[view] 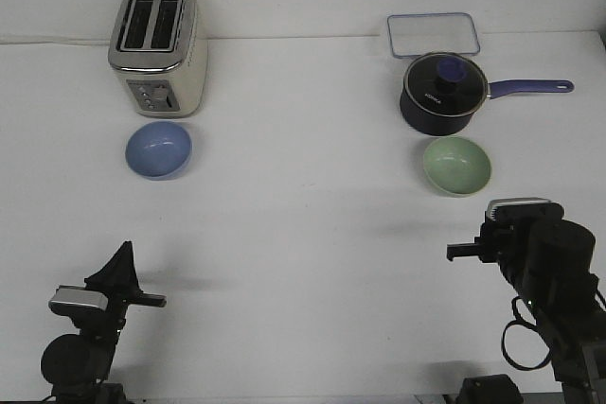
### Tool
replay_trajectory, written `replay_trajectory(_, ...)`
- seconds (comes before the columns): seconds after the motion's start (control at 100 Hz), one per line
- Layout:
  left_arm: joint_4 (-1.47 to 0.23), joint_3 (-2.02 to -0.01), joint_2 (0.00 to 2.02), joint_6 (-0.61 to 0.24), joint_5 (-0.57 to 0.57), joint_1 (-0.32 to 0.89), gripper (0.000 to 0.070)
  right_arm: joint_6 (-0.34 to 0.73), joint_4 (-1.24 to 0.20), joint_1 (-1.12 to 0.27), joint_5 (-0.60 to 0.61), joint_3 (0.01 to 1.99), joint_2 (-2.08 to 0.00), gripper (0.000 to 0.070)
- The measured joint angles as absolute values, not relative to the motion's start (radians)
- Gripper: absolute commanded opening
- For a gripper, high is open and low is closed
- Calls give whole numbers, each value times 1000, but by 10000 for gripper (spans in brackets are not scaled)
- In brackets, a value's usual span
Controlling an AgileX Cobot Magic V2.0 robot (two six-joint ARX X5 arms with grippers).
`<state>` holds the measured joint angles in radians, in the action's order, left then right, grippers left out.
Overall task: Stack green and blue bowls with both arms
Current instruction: 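Reach the right gripper forward to the rim of the pale green bowl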
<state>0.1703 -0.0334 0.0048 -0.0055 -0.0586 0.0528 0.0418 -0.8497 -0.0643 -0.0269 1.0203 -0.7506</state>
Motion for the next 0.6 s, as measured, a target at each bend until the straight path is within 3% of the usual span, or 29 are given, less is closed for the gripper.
replay_trajectory(0.19, 170, -33, 5, -6, -59, 53, 12, 42, -849, -64, -27, 1020, -764, 26)
replay_trajectory(0.25, 170, -33, 5, -6, -59, 53, 12, 42, -852, -64, -27, 1020, -765, 149)
replay_trajectory(0.3, 170, -33, 5, -6, -59, 53, 12, 42, -859, -64, -27, 1020, -766, 324)
replay_trajectory(0.37, 170, -33, 5, -6, -59, 53, 12, 42, -871, -64, -27, 1020, -766, 469)
replay_trajectory(0.6, 170, -33, 5, -6, -59, 53, 12, 62, -877, -64, -31, 1020, -768, 473)
